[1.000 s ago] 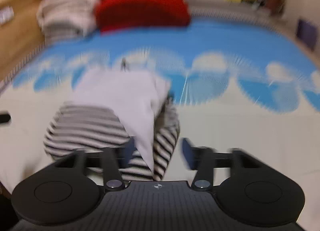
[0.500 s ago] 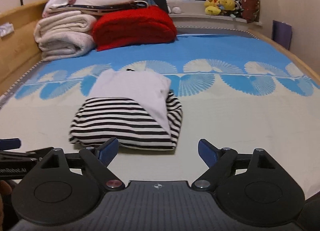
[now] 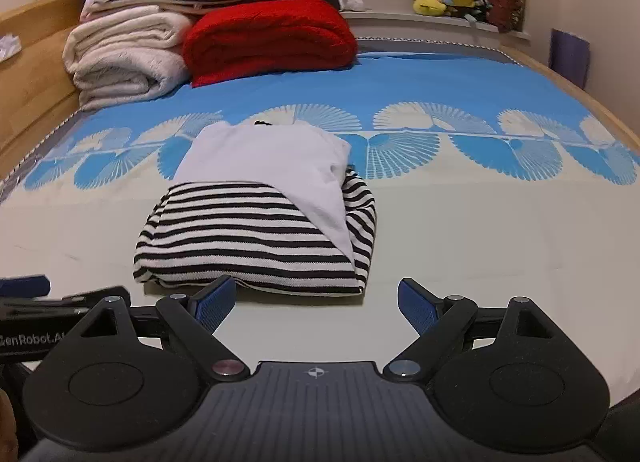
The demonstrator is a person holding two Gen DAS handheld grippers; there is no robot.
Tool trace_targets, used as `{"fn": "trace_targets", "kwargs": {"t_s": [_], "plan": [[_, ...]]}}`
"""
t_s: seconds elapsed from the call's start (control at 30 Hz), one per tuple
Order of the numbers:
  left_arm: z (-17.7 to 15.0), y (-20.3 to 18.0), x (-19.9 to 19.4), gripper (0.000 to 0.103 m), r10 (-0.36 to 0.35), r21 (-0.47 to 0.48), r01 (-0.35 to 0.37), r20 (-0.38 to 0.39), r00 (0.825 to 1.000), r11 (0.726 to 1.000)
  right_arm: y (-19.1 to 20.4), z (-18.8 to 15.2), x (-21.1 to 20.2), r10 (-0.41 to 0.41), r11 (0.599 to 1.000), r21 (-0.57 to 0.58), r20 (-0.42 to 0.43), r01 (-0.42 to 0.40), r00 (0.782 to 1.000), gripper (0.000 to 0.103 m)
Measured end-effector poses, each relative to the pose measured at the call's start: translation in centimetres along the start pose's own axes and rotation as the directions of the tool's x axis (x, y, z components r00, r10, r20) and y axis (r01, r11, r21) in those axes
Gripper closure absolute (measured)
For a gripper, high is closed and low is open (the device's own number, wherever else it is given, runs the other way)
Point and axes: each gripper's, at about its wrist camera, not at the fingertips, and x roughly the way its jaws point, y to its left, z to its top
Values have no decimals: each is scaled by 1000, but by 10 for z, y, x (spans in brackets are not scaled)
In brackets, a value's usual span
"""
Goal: Fold small clothes
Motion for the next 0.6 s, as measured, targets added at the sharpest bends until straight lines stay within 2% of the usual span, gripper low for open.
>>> {"fn": "trace_targets", "kwargs": {"t_s": [0.6], "plan": [[2,1,9,1,-7,-17,7,-24,1000,1000,2,4,8,1,1000,-3,-7,-1,1000,14]]}}
